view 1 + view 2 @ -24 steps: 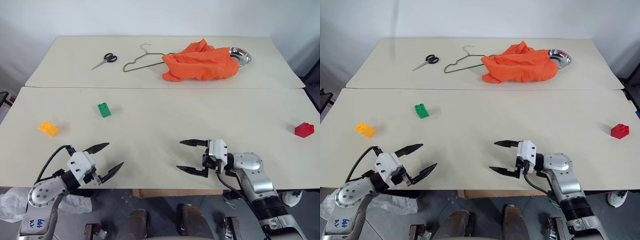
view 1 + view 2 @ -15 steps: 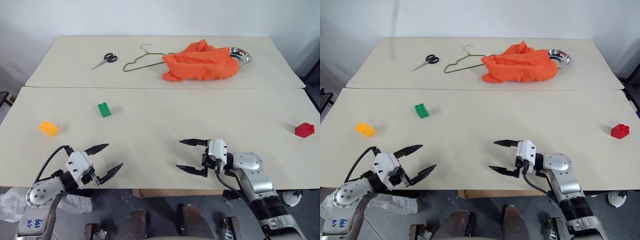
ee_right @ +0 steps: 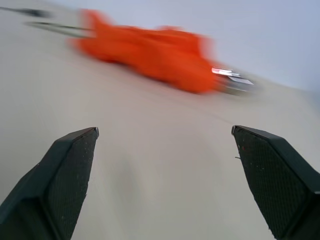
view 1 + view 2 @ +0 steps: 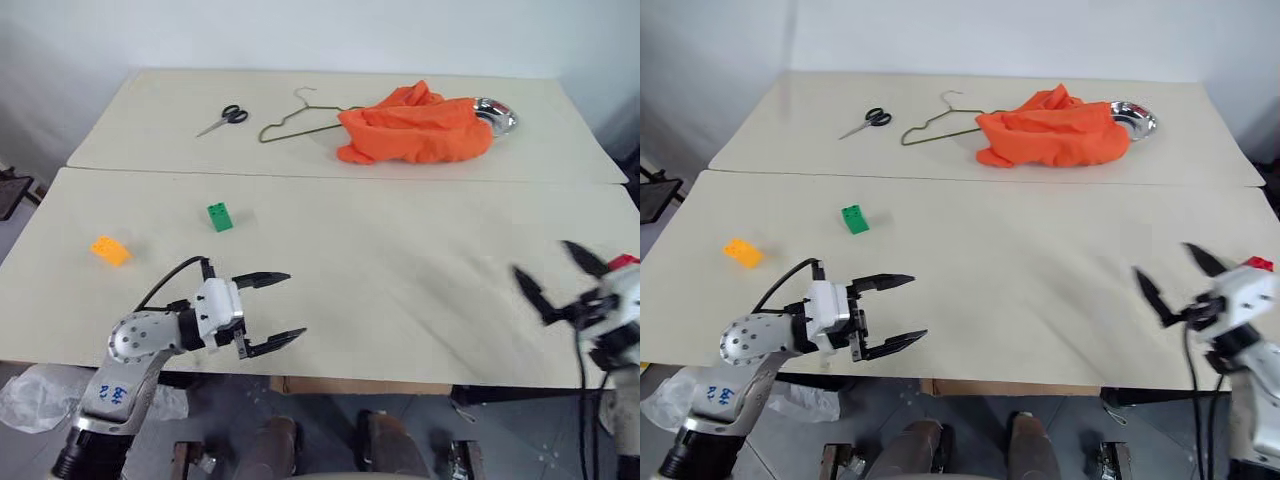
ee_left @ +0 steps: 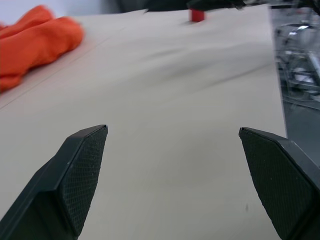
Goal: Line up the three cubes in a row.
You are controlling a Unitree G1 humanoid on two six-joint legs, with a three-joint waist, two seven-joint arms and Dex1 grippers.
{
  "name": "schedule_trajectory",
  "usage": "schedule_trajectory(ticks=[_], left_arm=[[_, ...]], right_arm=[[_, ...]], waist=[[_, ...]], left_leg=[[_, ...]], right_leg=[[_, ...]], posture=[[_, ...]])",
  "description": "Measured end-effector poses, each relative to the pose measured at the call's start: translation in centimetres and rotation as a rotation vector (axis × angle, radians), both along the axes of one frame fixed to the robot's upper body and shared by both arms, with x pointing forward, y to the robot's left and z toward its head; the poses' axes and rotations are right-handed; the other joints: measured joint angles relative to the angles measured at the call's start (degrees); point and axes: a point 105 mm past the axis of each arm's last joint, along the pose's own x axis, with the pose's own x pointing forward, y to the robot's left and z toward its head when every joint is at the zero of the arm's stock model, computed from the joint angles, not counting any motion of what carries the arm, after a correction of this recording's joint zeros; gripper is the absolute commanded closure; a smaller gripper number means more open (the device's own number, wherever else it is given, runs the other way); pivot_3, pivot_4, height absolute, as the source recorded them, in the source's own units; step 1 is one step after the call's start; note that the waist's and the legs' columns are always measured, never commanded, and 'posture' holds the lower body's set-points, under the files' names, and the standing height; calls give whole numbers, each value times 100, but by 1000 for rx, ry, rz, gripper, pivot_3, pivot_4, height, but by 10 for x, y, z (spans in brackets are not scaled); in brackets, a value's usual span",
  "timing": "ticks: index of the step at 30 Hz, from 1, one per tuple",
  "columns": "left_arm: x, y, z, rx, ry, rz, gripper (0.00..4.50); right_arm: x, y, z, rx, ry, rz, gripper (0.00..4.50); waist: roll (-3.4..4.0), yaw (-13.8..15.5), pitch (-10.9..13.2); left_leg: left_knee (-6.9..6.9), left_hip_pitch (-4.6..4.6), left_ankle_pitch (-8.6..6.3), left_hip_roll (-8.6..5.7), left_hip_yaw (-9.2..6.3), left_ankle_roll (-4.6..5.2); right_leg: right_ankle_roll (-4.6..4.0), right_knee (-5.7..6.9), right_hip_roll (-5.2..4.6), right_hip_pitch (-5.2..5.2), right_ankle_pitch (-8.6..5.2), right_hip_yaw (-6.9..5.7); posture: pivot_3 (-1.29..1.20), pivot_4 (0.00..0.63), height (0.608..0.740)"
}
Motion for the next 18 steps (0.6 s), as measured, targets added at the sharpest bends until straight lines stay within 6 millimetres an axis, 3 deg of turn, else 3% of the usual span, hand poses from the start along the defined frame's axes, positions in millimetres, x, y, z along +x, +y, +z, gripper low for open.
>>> schedule_trajectory(ticks=[3,5,7,10,14,18], left_arm=[[6,-4,0,-7,3,-14,26],[8,-2,-3,-2,19,-7,26],[9,-2,-4,1,19,-9,26],[8,-3,-5,-3,30,-9,26],[7,-2,-6,-42,89,-2,26],[9,0,-6,-49,98,22,26]], right_arm=[[-43,-53,-28,81,56,-295,0],[-55,-63,-41,115,85,-364,0],[-54,-64,-41,124,80,-374,0],[-41,-62,-33,137,64,-360,0],[-2,-68,-16,149,153,-355,0],[40,-73,25,181,116,-360,0]], waist=[[3,-3,-1],[8,-110,-4],[9,-203,-5],[10,-286,-5],[15,-290,-8],[16,-272,-9]], left_leg=[[-3,1,0,4,1,0],[-3,13,-1,6,29,3],[-6,46,-4,8,59,10],[-11,92,-26,15,61,49],[-9,90,-23,15,62,43],[-9,79,-11,14,65,21]], right_leg=[[-1,1,4,0,0,5],[0,9,3,-1,0,18],[2,18,5,13,1,45],[2,15,7,59,1,63],[2,17,7,52,1,106],[2,18,9,37,1,110]], posture=[[0,150,740],[0,150,740],[0,150,740],[0,150,740],[0,150,740],[0,150,740]])
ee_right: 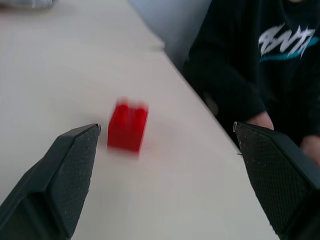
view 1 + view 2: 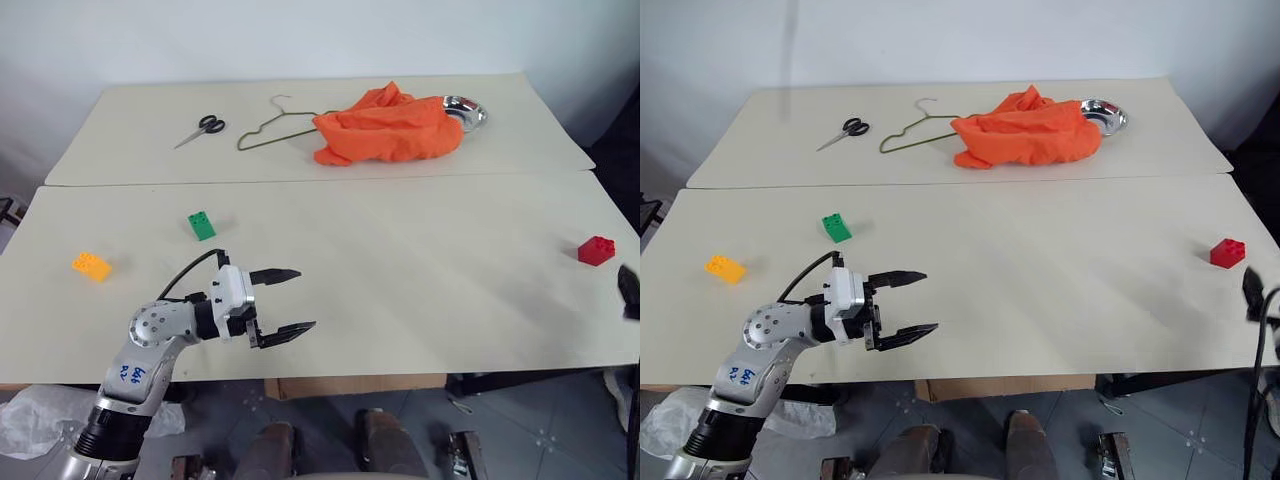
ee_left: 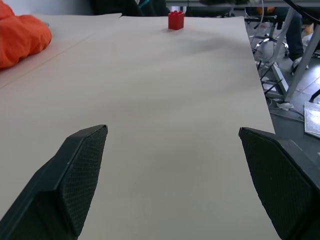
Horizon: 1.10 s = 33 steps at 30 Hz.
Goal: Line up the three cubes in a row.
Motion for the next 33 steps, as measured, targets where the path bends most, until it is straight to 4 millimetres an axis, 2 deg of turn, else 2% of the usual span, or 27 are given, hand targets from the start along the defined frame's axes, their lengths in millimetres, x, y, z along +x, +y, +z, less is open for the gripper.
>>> schedule_trajectory(ticks=[2,3,8,11,14,21,24,27,31,33], left_arm=[[0,1,0,-3,-1,11,26],[-1,1,0,-4,0,17,26],[-10,-1,-7,0,18,26,26],[-13,-2,-7,3,11,33,26],[-11,-1,-6,1,4,51,26],[-10,0,-6,2,3,64,26],[-10,0,-5,3,1,65,0],[-10,-1,-5,2,-2,64,0],[-9,-1,-4,3,-3,62,0],[-9,0,-5,4,-2,61,0]], right_arm=[[16,4,13,-15,6,22,0],[26,4,13,-16,36,20,0],[55,-7,-6,6,181,-70,0],[62,-17,-8,17,220,-142,0],[70,-13,-11,36,251,-131,0],[63,-20,-37,110,353,-184,0],[58,-23,-43,121,372,-204,610],[58,-21,-44,132,379,-196,1629],[64,-8,-37,136,359,-100,2957],[70,10,-36,140,362,12,2956]], waist=[[-1,0,0],[-1,6,1],[-1,62,1],[-1,106,1],[-1,111,1],[-1,116,1],[-1,114,1],[-1,107,1],[-1,104,1],[-1,106,1]], left_leg=[[-1,-3,0,2,0,0],[-1,-5,-1,1,1,1],[1,-15,-6,-2,33,10],[0,-23,-6,-1,38,10],[0,-23,-6,2,40,10],[0,-28,-9,1,47,15],[0,-27,-9,2,47,15],[0,-27,-9,2,54,15],[0,-27,-10,5,54,16],[0,-27,-10,6,54,16]], right_leg=[[0,-3,2,-2,0,-1],[0,-4,1,-2,0,-1],[6,-7,0,-24,3,24],[6,-8,2,-35,3,29],[6,-11,5,-34,3,28],[11,-16,5,-36,6,31],[11,-16,6,-36,6,31],[14,-15,8,-39,7,31],[14,-15,9,-40,7,31],[15,-16,10,-39,8,31]], posture=[[0,150,740],[0,150,740],[0,150,740],[0,150,740],[0,150,740],[0,150,740],[0,150,740],[0,150,740],[0,150,740],[0,150,740]])
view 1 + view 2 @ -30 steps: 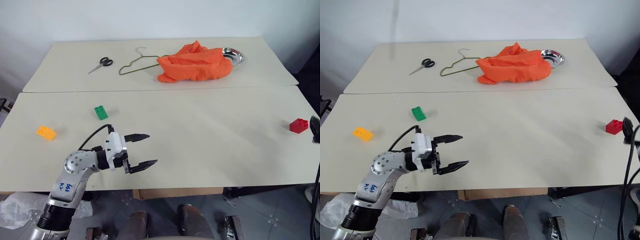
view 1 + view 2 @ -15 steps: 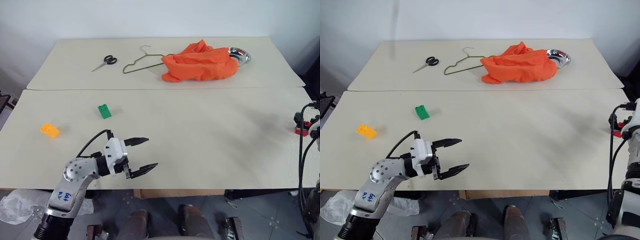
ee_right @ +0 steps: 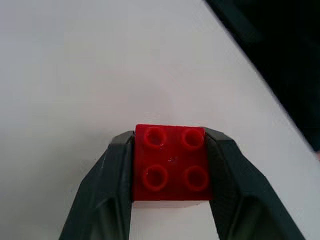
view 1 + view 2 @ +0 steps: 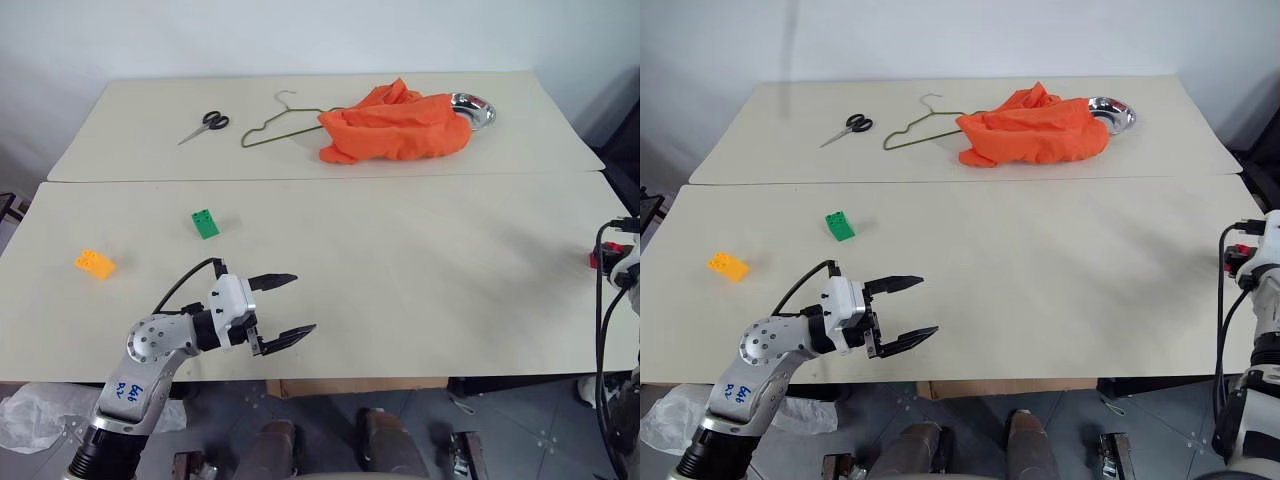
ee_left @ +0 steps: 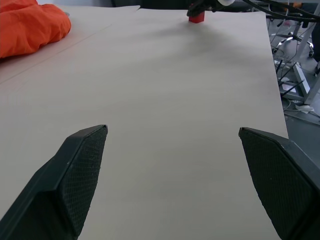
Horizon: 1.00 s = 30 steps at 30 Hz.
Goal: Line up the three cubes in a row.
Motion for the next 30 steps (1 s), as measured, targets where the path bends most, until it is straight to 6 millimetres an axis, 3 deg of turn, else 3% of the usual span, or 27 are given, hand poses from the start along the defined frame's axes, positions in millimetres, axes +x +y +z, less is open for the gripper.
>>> schedule_trajectory(ticks=[3,6,10,12,15,18,22,26,30], left_arm=[[1,2,-1,8,4,1,0],[2,6,0,15,2,4,0],[6,17,-3,30,19,37,0],[5,21,-5,32,27,49,0],[2,29,-11,45,51,78,0],[1,33,-12,45,52,101,0],[-12,44,-18,47,83,156,0],[-17,52,-16,50,72,206,0],[-19,54,-14,50,63,221,0]], right_arm=[[19,53,5,-28,-5,299,2956],[34,138,17,-48,-22,732,2956],[21,250,36,-67,-33,1294,2956],[8,288,36,-148,14,1507,2956],[5,320,26,-256,99,1635,2956],[3,338,18,-298,156,1682,2956],[-8,357,7,-374,227,1780,2956],[-7,358,6,-451,224,1781,2956],[-8,356,4,-419,192,1749,2956]], waist=[[0,-54,0],[0,-126,0],[-1,-134,1],[-4,-108,2],[-7,-75,4],[-9,0,2],[-9,-6,2],[-10,1,2],[-10,7,1]], left_leg=[[0,1,0,1,5,0],[0,2,-1,4,2,-2],[-1,-1,-4,9,-5,-8],[2,-9,-7,7,-18,-6],[11,-26,-12,1,-26,0],[27,-94,-12,-7,-32,0],[17,-103,-18,-4,-31,-5],[27,-102,-19,-1,-31,-6],[32,-98,-17,-1,-32,-9]], right_leg=[[2,3,3,-3,1,-3],[2,6,4,-5,1,-8],[1,4,4,-10,1,-8],[1,0,-2,-8,1,-8],[0,1,-8,-16,1,-12],[-5,23,-12,-83,4,-16],[-11,25,-13,-99,0,-42],[-13,7,-16,-88,0,-101],[-13,11,-17,-85,0,-101]], posture=[[0,150,740],[0,150,740],[0,150,740],[0,150,740],[0,150,740],[0,150,740],[0,150,740],[0,150,740],[0,150,740]])
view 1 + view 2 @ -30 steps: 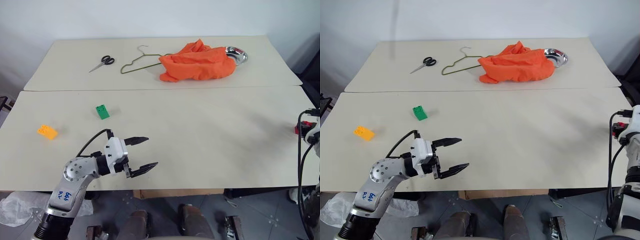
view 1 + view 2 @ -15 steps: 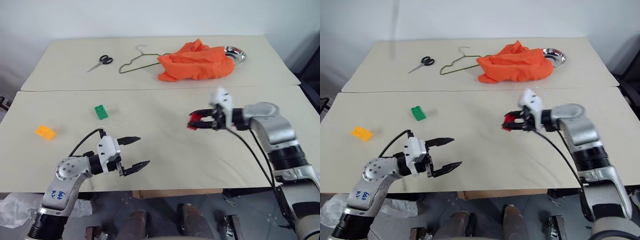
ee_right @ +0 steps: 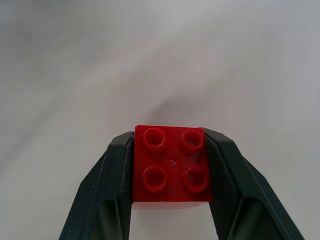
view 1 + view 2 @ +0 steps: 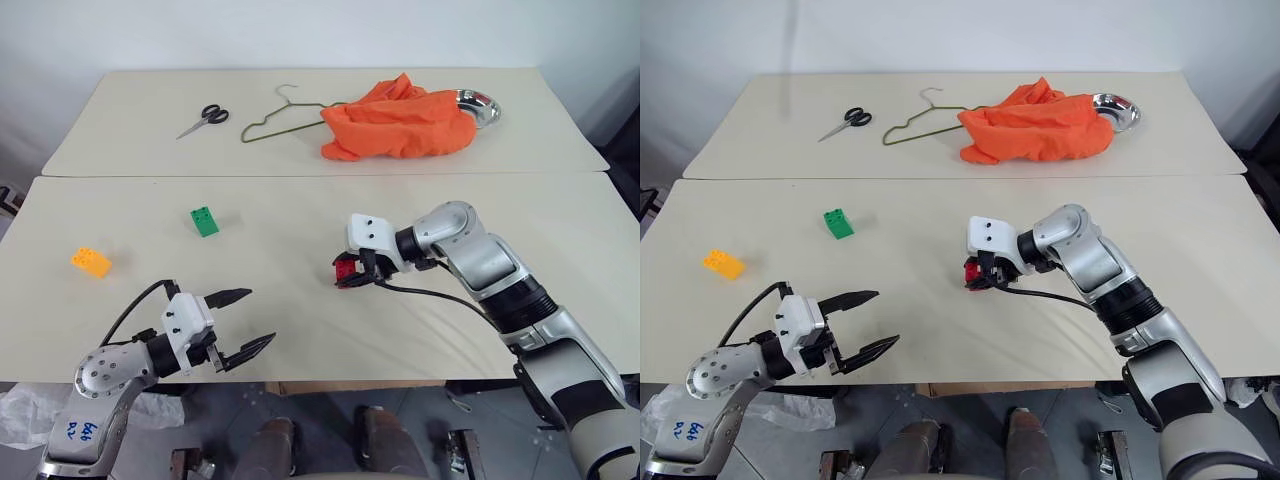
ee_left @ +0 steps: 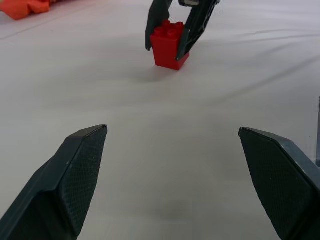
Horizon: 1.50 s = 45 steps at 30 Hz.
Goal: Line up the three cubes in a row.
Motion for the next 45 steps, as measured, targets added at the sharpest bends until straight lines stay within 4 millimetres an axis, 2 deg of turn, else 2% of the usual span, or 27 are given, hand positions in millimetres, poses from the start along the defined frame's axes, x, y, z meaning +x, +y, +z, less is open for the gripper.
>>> schedule_trajectory(ticks=[9,14,20,23,25,26,29,32,36,40,42,45], left_arm=[[2,2,2,0,-8,13,0],[3,9,5,11,-19,34,0],[3,9,5,11,-17,26,0],[3,8,5,11,-14,24,0],[3,8,5,10,-11,20,0],[3,8,5,9,-7,16,0],[2,8,4,-2,11,11,0],[3,8,6,-8,12,9,0],[-7,21,-4,-14,57,68,0],[-17,42,-12,-69,70,228,0],[-21,64,-9,-154,28,397,0],[-35,102,-10,-226,3,630,0]], right_arm=[[-3,-6,-4,38,-25,14,2956],[-6,-23,-7,48,-47,11,2956],[-13,-44,-13,75,-81,6,2956],[-14,-47,-14,82,-76,7,2956],[-17,-48,-14,93,-54,24,2207],[-19,-48,-16,84,-48,41,2040],[-20,-48,-23,83,-18,55,1086],[-16,-44,-18,108,-32,64,93],[-16,-50,4,229,-72,73,40],[-23,-57,22,386,-87,110,40],[-30,-62,28,499,-79,133,40],[-34,-73,23,550,-71,111,40]], waist=[[0,-1,0],[-2,33,-1],[-4,51,-3],[-5,28,-3],[-5,23,-3],[-5,20,-3],[-5,13,-3],[-5,-6,-3],[-5,-6,-2],[-7,10,-1],[-8,16,-1],[-12,19,1]], left_leg=[[-1,0,0,1,-1,0],[1,0,0,-6,-11,1],[2,5,0,-7,-20,2],[3,19,0,-6,-20,2],[2,21,0,-3,-20,1],[1,21,0,-3,-20,1],[1,20,0,-3,-20,1],[-1,20,1,1,-20,-1],[-11,19,1,3,-20,-1],[-10,19,0,2,-20,0],[-10,21,-1,4,-22,1],[-7,28,-1,4,-24,1]], right_leg=[[-1,0,0,0,0,-3],[-1,-4,-7,11,0,-16],[-1,-7,-9,22,0,-26],[-1,-9,-8,35,0,-26],[-2,-9,-7,37,-1,-27],[-2,-9,-7,37,-1,-26],[-2,-9,-7,36,-1,-26],[-4,-8,-4,31,-2,-27],[-5,-7,-4,30,-2,-26],[-5,-13,-5,34,-2,-28],[-5,-14,-5,41,-2,-30],[-5,-25,-6,50,-2,-31]], posture=[[0,150,740],[0,150,740],[0,150,740],[0,150,740],[0,150,740],[0,150,740],[0,150,740],[0,150,740],[0,150,740],[0,150,740],[0,150,740],[0,150,740]])
